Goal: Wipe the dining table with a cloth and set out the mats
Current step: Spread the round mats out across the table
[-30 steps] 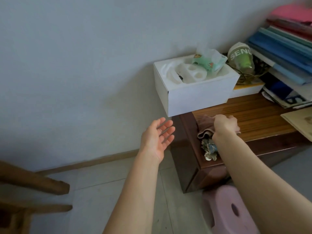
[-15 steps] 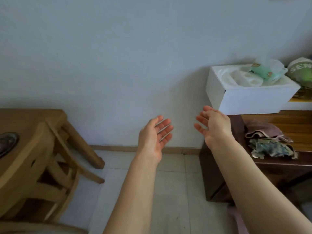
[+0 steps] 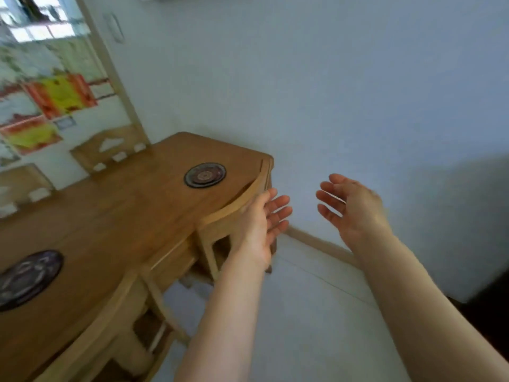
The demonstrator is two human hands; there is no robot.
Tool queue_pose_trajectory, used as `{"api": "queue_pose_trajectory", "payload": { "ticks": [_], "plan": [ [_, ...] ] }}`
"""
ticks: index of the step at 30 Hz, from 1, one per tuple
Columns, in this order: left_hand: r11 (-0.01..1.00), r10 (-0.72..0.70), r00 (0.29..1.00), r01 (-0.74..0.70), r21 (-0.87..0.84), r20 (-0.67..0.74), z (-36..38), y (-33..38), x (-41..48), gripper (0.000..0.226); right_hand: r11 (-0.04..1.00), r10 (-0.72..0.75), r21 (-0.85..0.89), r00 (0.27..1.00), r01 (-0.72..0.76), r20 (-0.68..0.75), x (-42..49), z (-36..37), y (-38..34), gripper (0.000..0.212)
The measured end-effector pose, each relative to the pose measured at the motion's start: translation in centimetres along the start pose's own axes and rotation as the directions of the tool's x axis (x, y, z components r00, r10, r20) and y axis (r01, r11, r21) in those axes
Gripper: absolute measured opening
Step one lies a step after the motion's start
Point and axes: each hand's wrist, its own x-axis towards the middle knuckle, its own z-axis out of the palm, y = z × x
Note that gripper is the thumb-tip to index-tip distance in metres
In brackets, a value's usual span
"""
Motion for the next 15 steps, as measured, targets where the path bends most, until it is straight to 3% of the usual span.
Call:
{"api": "queue_pose_trajectory", "payload": {
  "ticks": [4, 9, 15],
  "plan": [
    [0.996, 0.073, 0.99, -0.078, -0.036, -0.124, -7.7, 3.6, -1.0, 0.02, 0.999, 0.039, -0.023, 0.993, -0.037, 0.112, -2.5, 7.4, 3.6, 0.019],
    [0.99, 0.059, 0.975, -0.084, -0.111, -0.215, -13.3, 5.7, -1.0, 0.018, 0.994, 0.098, -0.065, 0.967, -0.085, 0.234, -3.9, 13.8, 6.9, 0.02],
    [0.984, 0.056, 0.958, -0.1, -0.147, -0.281, -17.4, 7.0, 2.1, 0.016, 0.987, 0.129, -0.132, 0.954, -0.097, 0.269, -1.6, 18.5, 8.9, 0.019]
  ]
}}
